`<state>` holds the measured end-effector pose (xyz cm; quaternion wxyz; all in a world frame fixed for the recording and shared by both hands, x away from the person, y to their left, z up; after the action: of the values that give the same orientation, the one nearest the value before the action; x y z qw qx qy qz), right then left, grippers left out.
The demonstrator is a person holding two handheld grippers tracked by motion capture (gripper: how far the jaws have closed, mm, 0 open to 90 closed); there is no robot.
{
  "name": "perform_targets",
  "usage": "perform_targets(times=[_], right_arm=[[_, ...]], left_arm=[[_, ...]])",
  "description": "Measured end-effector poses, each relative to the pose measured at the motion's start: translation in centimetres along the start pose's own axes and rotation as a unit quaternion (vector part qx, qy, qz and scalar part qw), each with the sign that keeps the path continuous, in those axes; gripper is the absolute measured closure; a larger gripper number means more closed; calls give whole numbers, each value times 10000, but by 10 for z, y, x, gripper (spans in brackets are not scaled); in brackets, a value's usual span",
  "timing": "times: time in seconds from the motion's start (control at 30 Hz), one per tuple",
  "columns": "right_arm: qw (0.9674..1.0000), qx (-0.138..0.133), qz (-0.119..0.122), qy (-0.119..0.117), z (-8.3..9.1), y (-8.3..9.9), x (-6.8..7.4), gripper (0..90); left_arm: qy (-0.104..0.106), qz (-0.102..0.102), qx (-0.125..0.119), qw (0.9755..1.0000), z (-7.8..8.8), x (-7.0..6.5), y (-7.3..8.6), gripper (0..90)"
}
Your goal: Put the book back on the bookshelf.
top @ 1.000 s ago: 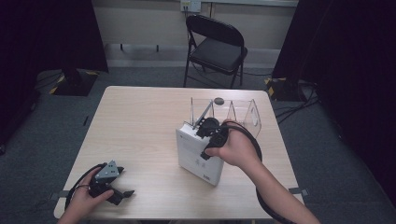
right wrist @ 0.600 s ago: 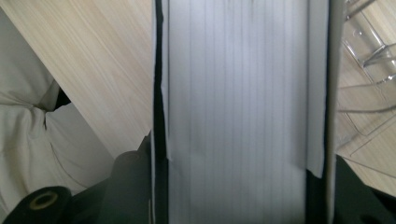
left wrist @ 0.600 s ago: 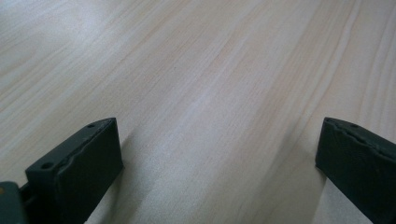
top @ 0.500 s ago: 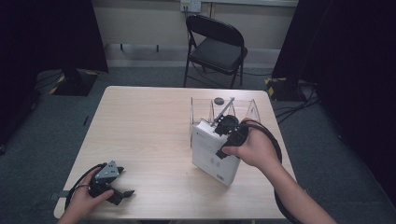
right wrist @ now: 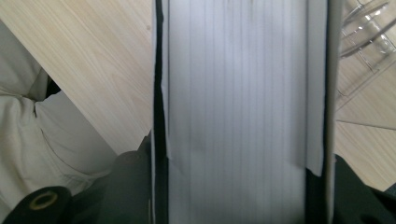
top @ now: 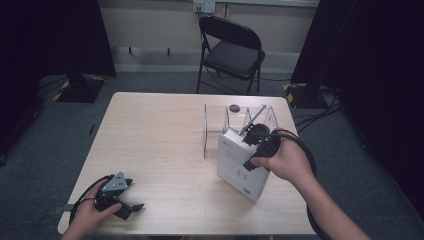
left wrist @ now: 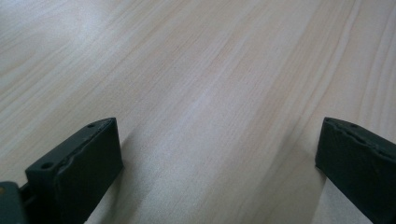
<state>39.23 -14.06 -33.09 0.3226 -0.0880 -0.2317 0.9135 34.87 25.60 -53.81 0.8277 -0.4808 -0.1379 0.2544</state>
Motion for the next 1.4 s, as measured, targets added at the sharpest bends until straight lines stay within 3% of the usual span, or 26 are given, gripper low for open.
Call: perform_targets(times=[0.53,1.4], right_arm=[[9996,66,-173,201,9,22,-15,526],[9956,22,-819,455,29,56,-45,525]], left_arm=[[25,-8,4,10000,0,0,0,0],[32,-36,23,10000,1,1,0,0]])
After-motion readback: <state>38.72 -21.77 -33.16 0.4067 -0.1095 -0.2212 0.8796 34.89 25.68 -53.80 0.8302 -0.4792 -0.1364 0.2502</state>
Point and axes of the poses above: each handheld gripper's, and its own axes: z roughly backward along the jaws, y roughly out of its underside, x roughly to its left, the point moved 5 cm from there along -z, roughly forward along the jaws, and after that the axes turned 14 degrees about -x, right-handed, at the moved point
